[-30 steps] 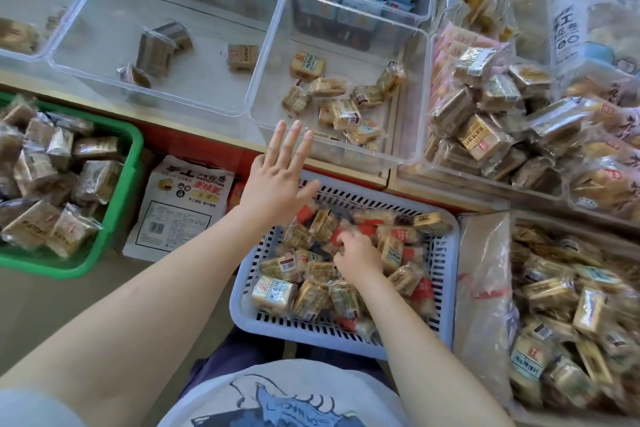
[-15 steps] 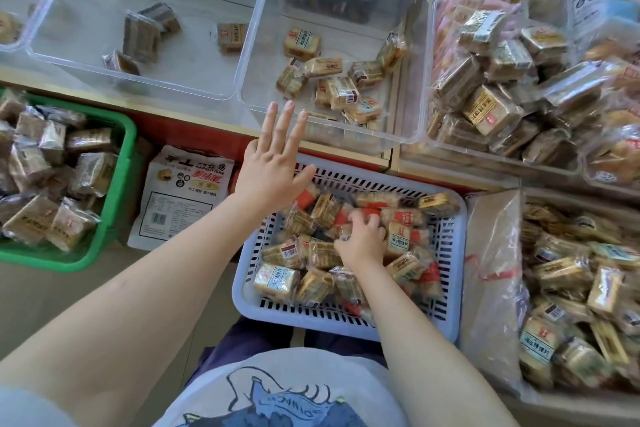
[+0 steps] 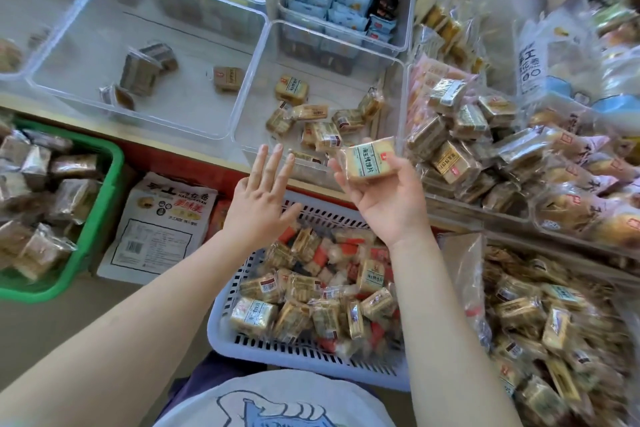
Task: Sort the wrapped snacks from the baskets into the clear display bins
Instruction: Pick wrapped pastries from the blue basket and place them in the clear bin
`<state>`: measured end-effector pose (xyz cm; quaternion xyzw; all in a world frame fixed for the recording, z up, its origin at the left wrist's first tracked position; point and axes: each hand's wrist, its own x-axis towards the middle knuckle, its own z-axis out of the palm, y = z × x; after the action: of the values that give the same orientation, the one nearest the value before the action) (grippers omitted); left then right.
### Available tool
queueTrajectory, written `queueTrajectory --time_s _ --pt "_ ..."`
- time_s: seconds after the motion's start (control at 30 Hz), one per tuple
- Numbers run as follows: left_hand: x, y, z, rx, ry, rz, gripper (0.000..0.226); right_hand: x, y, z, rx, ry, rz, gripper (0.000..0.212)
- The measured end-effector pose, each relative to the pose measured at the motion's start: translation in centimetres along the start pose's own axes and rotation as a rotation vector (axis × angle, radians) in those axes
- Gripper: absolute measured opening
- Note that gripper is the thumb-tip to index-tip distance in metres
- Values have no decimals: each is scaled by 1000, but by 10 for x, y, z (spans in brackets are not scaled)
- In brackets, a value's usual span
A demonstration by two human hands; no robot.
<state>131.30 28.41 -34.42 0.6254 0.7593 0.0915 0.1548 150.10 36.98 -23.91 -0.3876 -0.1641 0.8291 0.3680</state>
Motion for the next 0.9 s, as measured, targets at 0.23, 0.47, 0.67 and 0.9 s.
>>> queueTrajectory --time_s 0.23,0.47,0.67,0.9 --pt "0 -1 0 32 -9 9 86 98 -10 32 -390 319 66 17" --pt "-1 -2 0 28 -2 11 85 122 -1 19 -623 462 42 34" --pt "-2 0 -2 -7 1 10 86 29 14 17 -669 466 -412 9" --pt "-1 -3 -1 -59 11 25 85 25 131 -78 -1228 535 139 10"
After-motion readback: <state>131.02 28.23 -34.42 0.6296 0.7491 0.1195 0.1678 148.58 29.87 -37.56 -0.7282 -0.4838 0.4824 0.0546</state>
